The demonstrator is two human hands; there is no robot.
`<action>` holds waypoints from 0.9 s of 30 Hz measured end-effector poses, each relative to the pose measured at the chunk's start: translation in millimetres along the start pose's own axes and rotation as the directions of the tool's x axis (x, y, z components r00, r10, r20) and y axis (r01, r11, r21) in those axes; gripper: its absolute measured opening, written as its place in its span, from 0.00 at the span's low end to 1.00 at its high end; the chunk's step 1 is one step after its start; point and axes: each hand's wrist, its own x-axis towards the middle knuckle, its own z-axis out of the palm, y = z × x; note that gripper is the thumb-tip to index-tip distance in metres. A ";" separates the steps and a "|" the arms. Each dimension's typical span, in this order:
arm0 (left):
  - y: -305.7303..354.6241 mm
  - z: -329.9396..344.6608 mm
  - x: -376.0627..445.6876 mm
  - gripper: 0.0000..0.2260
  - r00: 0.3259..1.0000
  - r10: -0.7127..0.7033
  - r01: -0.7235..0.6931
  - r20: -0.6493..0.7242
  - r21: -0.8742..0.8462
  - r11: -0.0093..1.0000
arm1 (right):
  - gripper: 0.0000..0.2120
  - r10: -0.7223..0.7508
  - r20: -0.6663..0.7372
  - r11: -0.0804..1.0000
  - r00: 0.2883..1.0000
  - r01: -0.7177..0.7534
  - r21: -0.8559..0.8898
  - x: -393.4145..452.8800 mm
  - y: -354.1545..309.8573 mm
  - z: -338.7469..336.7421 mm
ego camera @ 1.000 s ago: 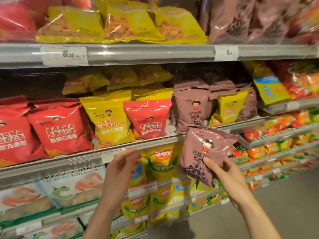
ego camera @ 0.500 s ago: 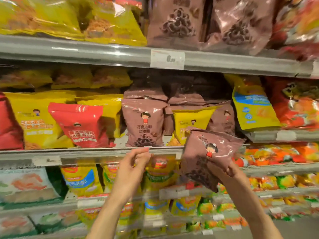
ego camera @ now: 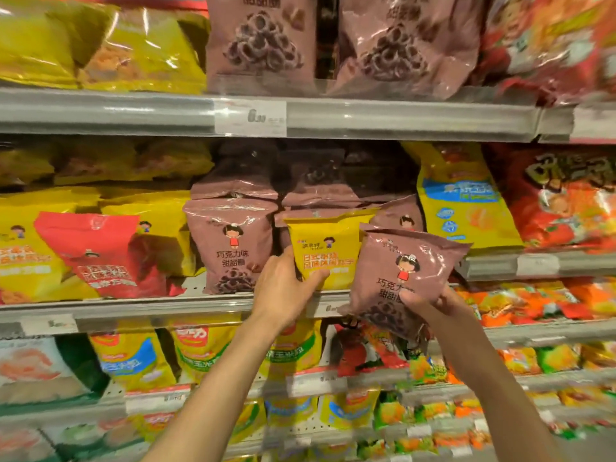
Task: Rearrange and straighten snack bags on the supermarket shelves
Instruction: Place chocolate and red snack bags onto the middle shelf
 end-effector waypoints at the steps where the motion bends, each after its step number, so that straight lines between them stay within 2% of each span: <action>1: 0.1 1.2 1.0 0.17 1.000 0.019 -0.018 -0.009 0.010 1.000 | 0.24 -0.003 0.000 1.000 1.000 0.003 0.023 1.7 -0.5 -0.4; 5: 2.7 -3.6 0.0 0.09 0.997 0.063 -0.071 -0.054 -0.157 0.985 | 0.22 0.000 0.021 0.997 1.000 -0.002 0.081 6.1 -4.6 -3.3; 10: 2.7 -29.2 -9.9 0.12 0.995 0.023 -0.054 -0.099 -0.321 0.946 | 0.26 0.014 0.006 0.993 1.000 -0.014 0.120 12.6 -8.6 -9.9; 13: -5.5 -48.4 -16.9 0.10 0.990 0.008 -0.055 -0.144 -0.322 0.945 | 0.22 -0.001 0.015 0.996 1.000 -0.001 0.089 20.3 -12.7 -2.3; 16: -19.0 -63.0 -25.3 0.11 0.981 -0.035 -0.029 -0.190 -0.325 0.945 | 0.18 -0.020 0.036 0.996 0.999 0.017 0.089 30.2 -16.3 10.4; 21: -35.4 -81.3 -34.6 0.10 0.967 -0.108 0.027 -0.232 -0.328 0.944 | 0.17 -0.041 0.052 0.997 0.998 0.037 0.067 53.7 -19.1 43.9; 27: -44.3 -92.6 -38.4 0.14 0.962 -0.134 0.047 -0.238 -0.337 0.940 | 0.17 -0.090 0.088 0.993 0.992 0.096 -0.063 77.4 -18.7 76.0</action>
